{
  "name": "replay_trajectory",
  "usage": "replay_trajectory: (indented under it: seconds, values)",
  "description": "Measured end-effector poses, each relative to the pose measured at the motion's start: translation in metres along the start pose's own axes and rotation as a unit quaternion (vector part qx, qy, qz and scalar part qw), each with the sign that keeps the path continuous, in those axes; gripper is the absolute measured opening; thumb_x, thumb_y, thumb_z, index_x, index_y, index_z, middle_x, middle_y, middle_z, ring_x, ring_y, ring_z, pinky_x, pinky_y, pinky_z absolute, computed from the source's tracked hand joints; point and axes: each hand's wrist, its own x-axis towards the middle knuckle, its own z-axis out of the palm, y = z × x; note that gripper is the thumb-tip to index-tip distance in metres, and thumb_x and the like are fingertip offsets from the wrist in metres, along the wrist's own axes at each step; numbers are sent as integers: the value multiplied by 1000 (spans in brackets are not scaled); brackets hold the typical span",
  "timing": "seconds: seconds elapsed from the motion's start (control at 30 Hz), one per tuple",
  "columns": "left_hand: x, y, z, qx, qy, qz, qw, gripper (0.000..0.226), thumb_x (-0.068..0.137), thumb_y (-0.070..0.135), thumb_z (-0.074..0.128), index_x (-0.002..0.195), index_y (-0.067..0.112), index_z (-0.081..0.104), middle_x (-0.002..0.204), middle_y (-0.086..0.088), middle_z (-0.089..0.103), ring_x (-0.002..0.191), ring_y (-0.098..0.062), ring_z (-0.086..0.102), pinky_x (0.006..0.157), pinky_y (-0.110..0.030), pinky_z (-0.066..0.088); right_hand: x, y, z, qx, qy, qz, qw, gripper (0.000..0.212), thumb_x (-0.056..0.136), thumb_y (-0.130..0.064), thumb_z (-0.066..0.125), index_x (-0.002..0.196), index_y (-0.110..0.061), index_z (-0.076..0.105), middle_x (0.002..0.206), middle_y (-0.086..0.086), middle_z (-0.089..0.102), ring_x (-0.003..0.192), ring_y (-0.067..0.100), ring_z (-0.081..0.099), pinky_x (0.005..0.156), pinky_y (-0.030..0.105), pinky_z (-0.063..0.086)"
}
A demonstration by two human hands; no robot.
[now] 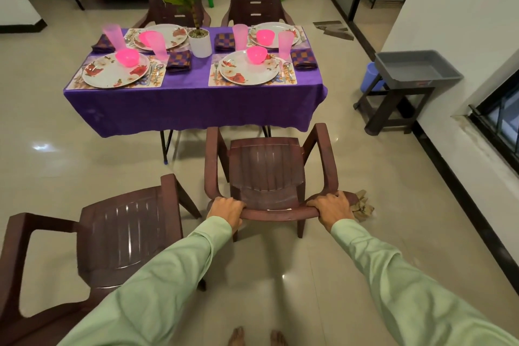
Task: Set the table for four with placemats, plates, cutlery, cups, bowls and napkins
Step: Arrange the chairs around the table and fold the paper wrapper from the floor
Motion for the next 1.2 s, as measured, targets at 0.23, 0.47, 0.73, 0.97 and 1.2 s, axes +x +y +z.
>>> replay_trajectory:
  seconds: [0.23, 0.47, 0.73, 0.97, 1.2]
  values:
    - [0, -1, -1, -28, -15, -5, 999, 41, 87, 21, 56, 126, 30, 60, 111, 2, 70, 103, -24, 65, 97, -38, 46, -1, 1, -3, -14, -6, -13, 1000, 41, 88, -16, 50, 119, -40, 62, 111, -12, 70, 108, 19, 61, 94, 41, 37]
    - [-48, -10, -19, -97, 31, 15, 995, 75, 91, 42, 62, 154, 29, 22, 156, 1, 33, 148, -20, 23, 123, -48, 4, -21, -23, -23, 28, -44, -32, 998, 96, 73, -80, 56, 152, -36, 22, 150, -2, 41, 139, 24, 35, 110, 45, 28]
    - [-181, -83, -13, -230, 138, -61, 961, 71, 90, 44, 64, 151, 32, 30, 153, 5, 41, 141, -11, 37, 123, -36, 12, -83, -175, -59, 165, 108, -146, 969, 81, 83, -77, 45, 150, -33, 33, 152, -4, 38, 142, 19, 31, 116, 41, 22]
    - [-330, -178, 43, -267, 194, -110, 938, 67, 87, 42, 68, 147, 30, 40, 148, 3, 47, 137, -13, 42, 121, -38, 19, -135, -346, -65, 173, 156, -237, 943, 83, 80, -69, 58, 150, -31, 33, 148, 0, 42, 138, 22, 37, 111, 39, 30]
    - [-462, -259, 114, -313, 127, -162, 927, 80, 79, 57, 72, 147, 34, 38, 150, 3, 45, 136, -20, 43, 115, -38, 33, -186, -469, -47, 87, 35, -297, 950, 100, 77, -65, 67, 155, -34, 13, 157, 0, 28, 146, 23, 21, 119, 44, 19]
